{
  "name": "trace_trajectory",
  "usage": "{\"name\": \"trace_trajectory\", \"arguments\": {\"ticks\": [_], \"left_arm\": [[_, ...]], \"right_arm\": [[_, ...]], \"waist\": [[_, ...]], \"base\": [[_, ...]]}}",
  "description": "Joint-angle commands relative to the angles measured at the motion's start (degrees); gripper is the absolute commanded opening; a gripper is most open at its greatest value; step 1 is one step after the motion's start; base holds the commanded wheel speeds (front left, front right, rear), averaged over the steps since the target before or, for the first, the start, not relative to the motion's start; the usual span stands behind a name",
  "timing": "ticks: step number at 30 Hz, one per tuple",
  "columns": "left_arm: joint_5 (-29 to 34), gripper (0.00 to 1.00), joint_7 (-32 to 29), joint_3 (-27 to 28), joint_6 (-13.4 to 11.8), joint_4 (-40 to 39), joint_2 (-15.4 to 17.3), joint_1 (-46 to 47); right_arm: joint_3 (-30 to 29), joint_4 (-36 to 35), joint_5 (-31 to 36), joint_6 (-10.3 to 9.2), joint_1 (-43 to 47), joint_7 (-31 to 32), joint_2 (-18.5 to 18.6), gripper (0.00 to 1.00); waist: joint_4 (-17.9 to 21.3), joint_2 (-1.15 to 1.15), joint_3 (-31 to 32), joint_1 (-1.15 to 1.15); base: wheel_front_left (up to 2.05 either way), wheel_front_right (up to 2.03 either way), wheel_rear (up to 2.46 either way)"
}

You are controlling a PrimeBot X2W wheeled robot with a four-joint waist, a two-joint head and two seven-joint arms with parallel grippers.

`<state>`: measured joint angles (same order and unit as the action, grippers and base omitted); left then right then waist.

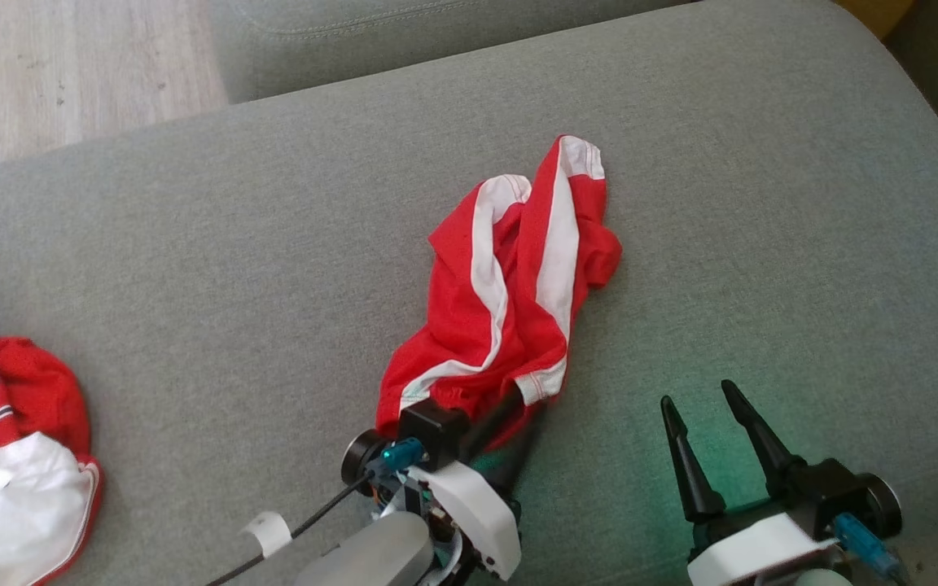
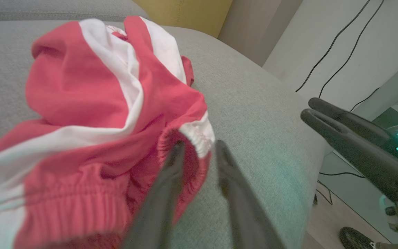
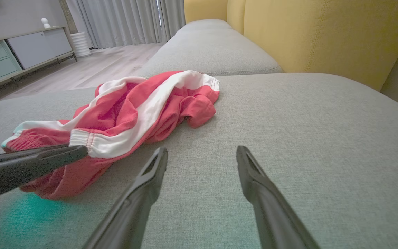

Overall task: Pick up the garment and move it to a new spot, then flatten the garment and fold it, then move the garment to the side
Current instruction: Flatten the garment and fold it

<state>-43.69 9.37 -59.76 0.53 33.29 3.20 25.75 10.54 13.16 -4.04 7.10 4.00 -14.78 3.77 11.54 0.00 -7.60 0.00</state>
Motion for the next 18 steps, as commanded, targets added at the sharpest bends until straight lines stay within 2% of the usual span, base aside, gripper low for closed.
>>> {"name": "trace_trajectory", "arguments": {"ticks": [1, 11, 18], "left_arm": [[-0.6, 0.0, 1.0, 0.9, 0.2, -0.8, -0.3, 2.5], [-1.3, 0.0, 4.4, 0.7, -0.5, -0.2, -0.3, 2.5], [1.5, 0.0, 5.5, 3.7, -2.9, -8.0, 4.7, -1.0]], "right_arm": [[1.1, -1.6, -0.2, 0.39, -2.2, -0.2, 0.5, 1.0], [0.4, -1.4, -0.4, 0.39, -1.0, -0.2, 0.5, 1.0], [-0.5, -1.5, -0.4, 0.39, 0.7, -0.2, 0.4, 1.0]], "waist": [[0.1, 0.0, 0.0, 0.0], [-2.4, 0.0, 2.2, 0.0], [-6.4, 0.0, 4.9, 0.0]], "base": [[0.0, 0.0, 0.0], [0.0, 0.0, 0.0], [0.0, 0.0, 0.0]]}}
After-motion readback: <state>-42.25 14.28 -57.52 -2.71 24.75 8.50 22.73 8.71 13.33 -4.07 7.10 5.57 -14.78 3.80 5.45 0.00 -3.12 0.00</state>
